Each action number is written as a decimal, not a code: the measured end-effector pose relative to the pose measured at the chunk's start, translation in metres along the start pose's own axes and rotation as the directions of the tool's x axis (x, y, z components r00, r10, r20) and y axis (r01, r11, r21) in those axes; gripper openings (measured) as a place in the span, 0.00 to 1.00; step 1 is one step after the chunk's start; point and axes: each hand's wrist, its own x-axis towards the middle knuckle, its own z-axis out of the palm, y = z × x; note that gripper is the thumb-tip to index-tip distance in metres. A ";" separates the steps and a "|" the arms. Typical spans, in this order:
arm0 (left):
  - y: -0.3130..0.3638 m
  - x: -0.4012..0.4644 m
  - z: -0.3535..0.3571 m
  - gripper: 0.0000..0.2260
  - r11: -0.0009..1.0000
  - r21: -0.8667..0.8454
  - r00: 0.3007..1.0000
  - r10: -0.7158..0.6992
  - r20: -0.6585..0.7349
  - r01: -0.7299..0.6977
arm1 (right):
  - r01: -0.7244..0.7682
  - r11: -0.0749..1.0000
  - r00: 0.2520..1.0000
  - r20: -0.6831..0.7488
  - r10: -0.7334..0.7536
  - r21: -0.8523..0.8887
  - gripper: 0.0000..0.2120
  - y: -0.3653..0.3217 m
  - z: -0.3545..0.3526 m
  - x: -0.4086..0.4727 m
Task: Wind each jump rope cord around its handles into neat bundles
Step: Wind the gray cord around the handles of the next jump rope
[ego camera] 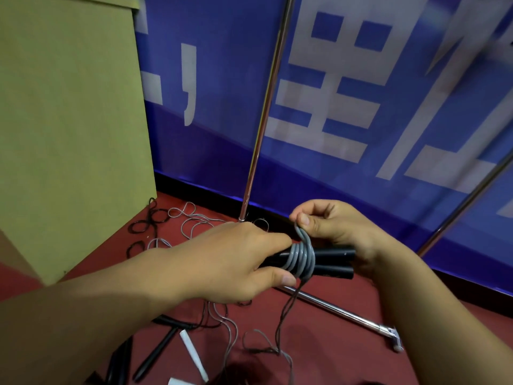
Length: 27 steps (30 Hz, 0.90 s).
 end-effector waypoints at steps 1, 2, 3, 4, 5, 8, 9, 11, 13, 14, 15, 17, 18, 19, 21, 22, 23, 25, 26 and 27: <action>0.000 0.000 -0.001 0.14 1.000 -0.018 1.000 0.008 -0.030 -0.009 | -0.011 1.000 1.000 0.013 0.011 0.014 0.26 0.000 0.001 0.000; 0.000 0.000 -0.002 0.13 0.999 -0.034 0.998 0.015 -0.062 -0.017 | -0.019 0.999 0.999 0.028 0.018 0.026 0.25 -0.001 0.003 0.000; 0.000 -0.001 -0.002 0.13 0.999 -0.042 0.996 0.020 -0.092 -0.024 | -0.027 0.999 0.999 0.039 0.025 0.038 0.25 0.000 0.006 0.000; 0.000 -0.001 -0.002 0.13 0.999 -0.041 0.993 0.024 -0.118 -0.029 | -0.037 0.998 0.998 0.043 0.035 0.047 0.26 -0.002 0.009 0.000; -0.002 -0.002 -0.002 0.13 0.999 -0.036 0.990 0.028 -0.138 -0.033 | -0.052 0.997 0.998 0.043 0.049 0.060 0.25 -0.003 0.012 -0.001; -0.006 -0.004 -0.002 0.15 0.999 -0.003 0.979 0.045 -0.196 -0.047 | -0.074 0.992 0.997 0.043 0.070 0.107 0.19 -0.006 0.019 -0.002; -0.008 -0.005 -0.002 0.16 0.999 0.010 0.975 0.053 -0.217 -0.052 | -0.077 0.989 0.996 0.043 0.072 0.128 0.16 -0.006 0.020 -0.002; -0.009 -0.005 -0.002 0.16 0.997 0.018 0.965 0.075 -0.253 -0.073 | -0.081 0.983 0.996 0.041 0.075 0.166 0.10 -0.007 0.022 -0.001; -0.008 -0.006 -0.003 0.14 0.995 0.002 0.953 0.096 -0.287 -0.100 | -0.073 0.985 0.997 0.039 0.068 0.155 0.10 -0.005 0.022 -0.001; -0.008 -0.006 -0.002 0.14 0.995 -0.012 0.947 0.095 -0.306 -0.103 | -0.059 0.990 0.998 0.038 0.055 0.129 0.09 -0.004 0.022 -0.001; -0.009 -0.006 -0.003 0.14 0.995 -0.024 0.943 0.080 -0.323 -0.093 | -0.040 0.994 0.999 0.036 0.036 0.101 0.09 -0.003 0.023 -0.001; -0.010 -0.006 -0.003 0.16 0.998 -0.038 0.935 0.034 -0.352 -0.051 | 0.004 0.998 1.000 0.015 -0.005 0.069 0.08 -0.003 0.025 -0.003; -0.011 -0.006 -0.004 0.16 0.999 -0.039 0.929 0.015 -0.369 -0.032 | 0.027 0.998 1.000 0.000 -0.027 0.065 0.07 -0.004 0.027 -0.004; -0.012 -0.006 -0.004 0.16 0.999 -0.032 0.923 0.002 -0.385 -0.016 | 0.047 0.997 0.999 -0.021 -0.046 0.059 0.07 -0.004 0.028 -0.004; -0.012 -0.006 -0.005 0.15 1.000 0.000 0.908 -0.004 -0.419 0.004 | 0.063 0.998 0.996 -0.069 -0.062 0.022 0.11 -0.004 0.032 -0.004; -0.012 -0.006 -0.006 0.15 1.000 0.008 0.899 -0.010 -0.438 0.015 | 0.065 0.998 0.993 -0.096 -0.066 -0.014 0.12 -0.004 0.035 -0.003; -0.011 -0.005 -0.006 0.15 1.000 0.006 0.888 -0.022 -0.459 0.028 | 0.065 0.996 0.989 -0.128 -0.072 -0.054 0.13 -0.002 0.037 -0.003; -0.010 -0.005 -0.008 0.15 0.998 -0.036 0.867 -0.068 -0.494 0.058 | 0.048 0.994 0.980 -0.189 -0.065 -0.095 0.13 0.000 0.042 -0.002; -0.010 -0.005 -0.008 0.15 0.995 -0.058 0.858 -0.096 -0.504 0.077 | 0.038 0.995 0.975 -0.213 -0.058 -0.096 0.14 0.001 0.044 -0.002; -0.011 -0.005 -0.007 0.15 0.992 -0.070 0.848 -0.122 -0.515 0.100 | 0.033 0.995 0.972 -0.230 -0.055 -0.098 0.15 0.002 0.045 -0.003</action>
